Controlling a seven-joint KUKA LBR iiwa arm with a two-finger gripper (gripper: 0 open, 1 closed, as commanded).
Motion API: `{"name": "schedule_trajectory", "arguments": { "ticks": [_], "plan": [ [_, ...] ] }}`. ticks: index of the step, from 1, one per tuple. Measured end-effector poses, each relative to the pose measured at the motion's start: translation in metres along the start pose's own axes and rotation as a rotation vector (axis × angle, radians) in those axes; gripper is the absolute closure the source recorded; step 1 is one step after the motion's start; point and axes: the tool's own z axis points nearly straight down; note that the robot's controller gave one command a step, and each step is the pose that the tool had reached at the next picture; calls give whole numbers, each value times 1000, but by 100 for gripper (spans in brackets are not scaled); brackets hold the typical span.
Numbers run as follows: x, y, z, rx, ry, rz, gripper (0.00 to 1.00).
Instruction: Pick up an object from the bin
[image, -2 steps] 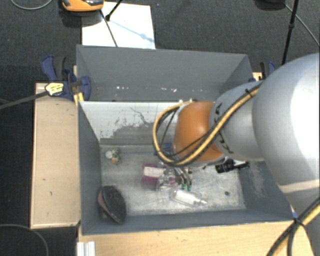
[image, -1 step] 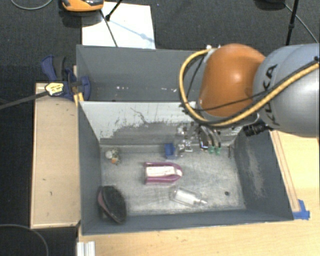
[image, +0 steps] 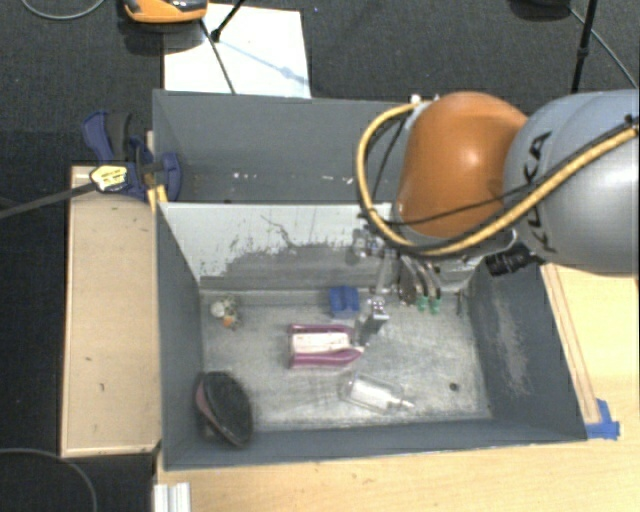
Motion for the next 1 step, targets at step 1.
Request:
{"name": "schedule_trajectory", "arguments": {
  "ticks": [1],
  "plan": [
    [7,18,154,0,8,-197,0]
  ]
}}
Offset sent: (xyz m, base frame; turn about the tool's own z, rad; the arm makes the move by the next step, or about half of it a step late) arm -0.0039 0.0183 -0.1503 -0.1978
